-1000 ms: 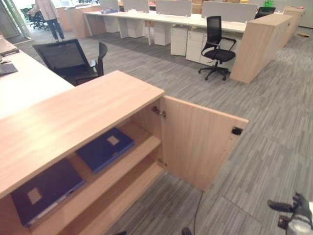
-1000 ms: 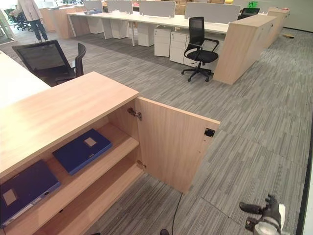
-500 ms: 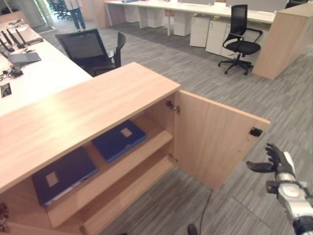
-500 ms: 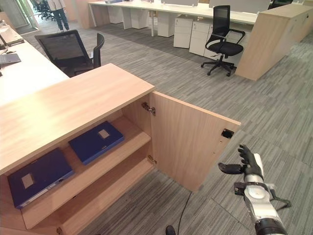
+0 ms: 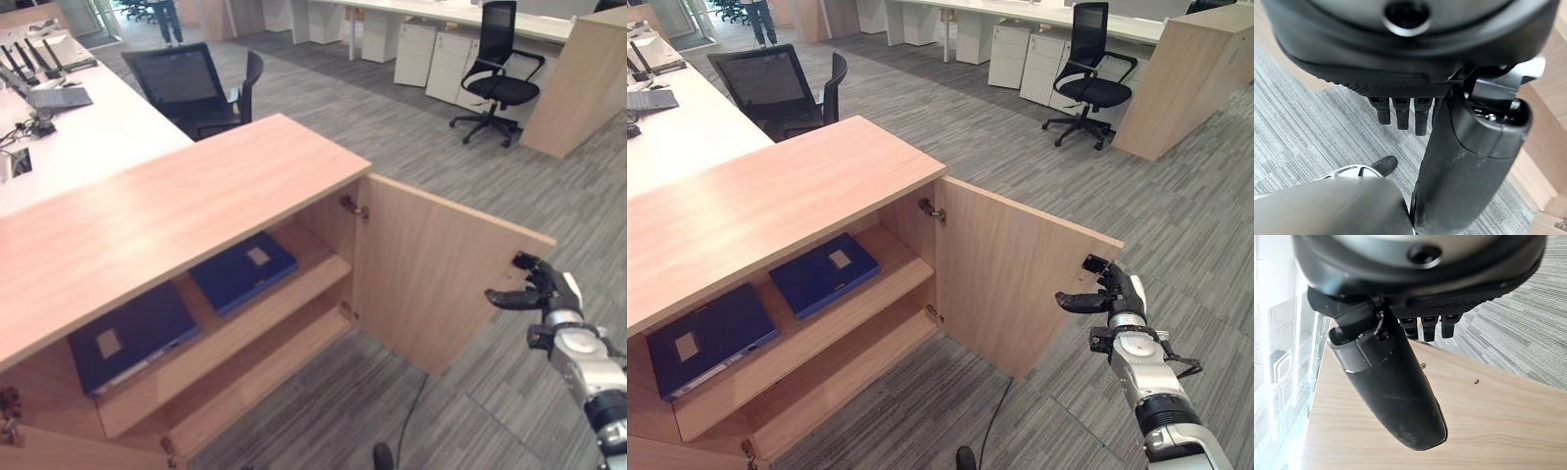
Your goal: Put the empty folder in the office cabinet
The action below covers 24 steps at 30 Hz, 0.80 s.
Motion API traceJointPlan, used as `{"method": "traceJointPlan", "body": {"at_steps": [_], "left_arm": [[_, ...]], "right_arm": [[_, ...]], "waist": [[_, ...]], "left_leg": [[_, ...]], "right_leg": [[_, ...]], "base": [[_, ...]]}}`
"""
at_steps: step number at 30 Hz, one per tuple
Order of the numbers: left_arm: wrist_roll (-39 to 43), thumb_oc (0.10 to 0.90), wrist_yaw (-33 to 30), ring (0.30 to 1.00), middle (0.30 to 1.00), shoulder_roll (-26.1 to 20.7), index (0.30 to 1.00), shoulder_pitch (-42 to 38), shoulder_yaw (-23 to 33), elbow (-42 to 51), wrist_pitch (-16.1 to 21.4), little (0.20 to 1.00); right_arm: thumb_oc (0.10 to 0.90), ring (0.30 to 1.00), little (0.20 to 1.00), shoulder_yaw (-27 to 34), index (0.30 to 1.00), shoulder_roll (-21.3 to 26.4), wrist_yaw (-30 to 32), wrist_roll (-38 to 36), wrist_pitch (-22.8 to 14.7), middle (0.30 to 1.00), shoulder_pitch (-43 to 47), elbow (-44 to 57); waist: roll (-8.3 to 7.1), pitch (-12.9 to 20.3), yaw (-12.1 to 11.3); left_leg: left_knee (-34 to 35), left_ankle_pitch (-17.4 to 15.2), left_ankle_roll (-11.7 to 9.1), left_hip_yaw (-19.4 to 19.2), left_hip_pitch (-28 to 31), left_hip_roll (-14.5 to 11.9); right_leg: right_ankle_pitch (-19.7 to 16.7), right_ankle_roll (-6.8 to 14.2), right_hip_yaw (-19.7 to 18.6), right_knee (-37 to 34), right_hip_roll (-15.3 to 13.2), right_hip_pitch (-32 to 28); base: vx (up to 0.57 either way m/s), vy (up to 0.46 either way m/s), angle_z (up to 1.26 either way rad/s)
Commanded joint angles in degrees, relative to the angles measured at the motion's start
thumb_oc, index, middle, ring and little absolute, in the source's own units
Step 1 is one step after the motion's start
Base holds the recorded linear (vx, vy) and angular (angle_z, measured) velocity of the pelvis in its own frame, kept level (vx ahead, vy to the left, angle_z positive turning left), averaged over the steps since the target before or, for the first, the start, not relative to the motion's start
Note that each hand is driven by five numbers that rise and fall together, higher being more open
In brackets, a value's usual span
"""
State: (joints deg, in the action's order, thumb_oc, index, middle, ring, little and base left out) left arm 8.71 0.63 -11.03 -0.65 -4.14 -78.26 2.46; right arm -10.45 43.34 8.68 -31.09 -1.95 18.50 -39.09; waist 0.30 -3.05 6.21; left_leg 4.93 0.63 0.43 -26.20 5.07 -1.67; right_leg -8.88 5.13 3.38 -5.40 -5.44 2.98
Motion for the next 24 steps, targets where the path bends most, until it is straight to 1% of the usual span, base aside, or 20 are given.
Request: {"method": "traceJointPlan", "body": {"at_steps": [1, 3, 4, 5, 6, 7, 8, 10, 13, 17, 24], "left_arm": [[0.65, 0.800, -0.14, 0.900, 0.900, -3.42, 0.900, -1.97, -0.05, -2.94, 0.33, 0.900], [0.71, 0.800, 0.02, 0.900, 0.900, -3.25, 0.900, -1.75, 1.28, -2.24, 0.18, 0.900], [0.67, 0.800, 0.17, 0.900, 0.900, -3.25, 0.900, -1.77, 1.72, -2.01, 0.22, 0.900], [0.66, 0.800, 0.17, 0.900, 0.900, -3.25, 0.900, -1.70, 1.69, -1.99, 0.22, 0.900], [0.42, 0.800, 0.22, 0.900, 0.900, -2.87, 0.900, -1.82, 2.67, -1.70, 0.16, 0.900], [0.42, 0.800, 0.22, 0.900, 0.900, -2.88, 0.900, -1.75, 2.66, -1.69, 0.16, 0.900], [0.37, 0.800, 0.40, 0.900, 0.900, -2.72, 0.900, -1.67, 2.86, -1.51, 0.26, 0.900], [0.08, 0.800, 0.76, 0.900, 0.900, -2.44, 0.900, -1.60, 3.19, -1.09, 0.32, 0.900], [0.25, 0.800, 0.91, 0.900, 0.900, -2.00, 0.900, -1.92, 3.21, -0.70, 0.76, 0.900], [0.37, 0.800, 1.31, 0.900, 0.900, -1.84, 0.900, -2.01, 3.28, -0.48, 1.05, 0.900], [0.07, 0.800, 1.82, 0.900, 0.900, -1.59, 0.900, -1.64, 3.07, -0.45, 1.17, 0.900]], "right_arm": [[0.800, 0.900, 0.900, -3.19, 0.900, -3.83, -6.48, -5.97, -11.44, 0.900, 15.66, 8.41], [0.800, 0.900, 0.900, -5.68, 0.900, -6.24, -11.32, -9.07, -11.65, 0.900, 10.11, 18.31], [0.800, 0.900, 0.900, -6.69, 0.900, -6.69, -12.85, -9.70, -11.52, 0.900, 8.40, 21.38], [0.800, 0.900, 0.900, -6.63, 0.900, -6.67, -12.83, -9.68, -11.45, 0.900, 8.24, 21.53], [0.800, 0.900, 0.900, -9.84, 0.900, -9.43, -17.84, -12.61, -10.84, 0.900, 2.45, 30.05], [0.800, 0.900, 0.900, -9.82, 0.900, -9.43, -17.85, -12.61, -10.80, 0.900, 2.33, 30.14], [0.800, 0.900, 0.900, -11.26, 0.900, -10.03, -19.30, -12.80, -10.45, 0.900, 0.91, 32.24], [0.800, 0.900, 0.900, -14.91, 0.900, -10.39, -21.69, -10.89, -8.70, 0.900, -1.59, 35.29], [0.800, 0.900, 0.900, -19.06, 0.900, -11.32, -23.26, -9.06, -7.24, 0.900, -3.37, 34.50], [0.800, 0.900, 0.900, -23.64, 0.900, -10.85, -26.14, -6.86, -4.76, 0.900, -6.11, 33.17], [0.800, 0.900, 0.900, -26.70, 0.900, -10.86, -28.41, -6.78, -3.31, 0.900, -6.88, 32.83]], "waist": [[-2.74, 2.93, -3.51], [-2.62, 2.89, -3.51], [-2.60, 2.83, -3.46], [-2.60, 2.88, -3.45], [-2.55, 2.80, -3.42], [-2.56, 2.85, -3.40], [-2.60, 2.89, -3.42], [-2.65, 3.04, -3.45], [-2.85, 3.11, -3.58], [-3.24, 3.01, -3.79], [-3.65, 2.97, -4.11]], "left_leg": [[0.07, -2.15, -2.46, 8.41, 0.89, -0.71], [0.07, -1.98, -2.57, 8.49, 0.77, -0.71], [0.07, -1.96, -2.60, 8.44, 0.81, -0.73], [0.07, -1.96, -2.60, 8.46, 0.81, -0.73], [0.07, -1.82, -2.66, 8.55, 0.87, -0.81], [0.07, -1.82, -2.67, 8.57, 0.88, -0.81], [0.07, -1.80, -2.68, 8.60, 0.89, -0.85], [0.07, -1.81, -2.71, 8.68, 0.95, -0.95], [0.07, -1.79, -2.77, 8.82, 1.02, -1.05], [0.07, -1.78, -2.87, 9.08, 0.98, -1.18], [0.07, -1.69, -2.97, 9.32, 0.90, -1.48]], "right_leg": [[1.82, 3.70, 0.97, 1.18, -0.69, -1.65], [2.24, 3.58, 1.13, 1.28, -0.59, -1.86], [2.33, 3.58, 1.21, 1.31, -0.58, -1.88], [2.35, 3.58, 1.24, 1.30, -0.58, -1.90], [2.55, 3.52, 1.30, 1.40, -0.54, -1.97], [2.56, 3.52, 1.33, 1.39, -0.54, -1.99], [2.59, 3.49, 1.40, 1.40, -0.54, -2.03], [2.64, 3.48, 1.59, 1.45, -0.60, -2.04], [2.65, 3.43, 1.69, 1.42, -0.64, -2.15], [2.74, 3.47, 2.14, 1.45, -0.84, -2.31], [2.86, 3.40, 2.35, 1.34, -0.70, -2.31]], "base": [[0.00, 0.000, 0.00], [-0.01, 0.008, -0.02], [-0.01, 0.010, -0.03], [-0.01, 0.012, -0.04], [-0.01, 0.009, -0.04], [-0.01, 0.011, -0.04], [0.00, 0.007, -0.04], [-0.01, 0.009, -0.07], [-0.01, 0.016, -0.24], [-0.01, 0.013, -0.23], [0.00, 0.001, 0.09]]}}
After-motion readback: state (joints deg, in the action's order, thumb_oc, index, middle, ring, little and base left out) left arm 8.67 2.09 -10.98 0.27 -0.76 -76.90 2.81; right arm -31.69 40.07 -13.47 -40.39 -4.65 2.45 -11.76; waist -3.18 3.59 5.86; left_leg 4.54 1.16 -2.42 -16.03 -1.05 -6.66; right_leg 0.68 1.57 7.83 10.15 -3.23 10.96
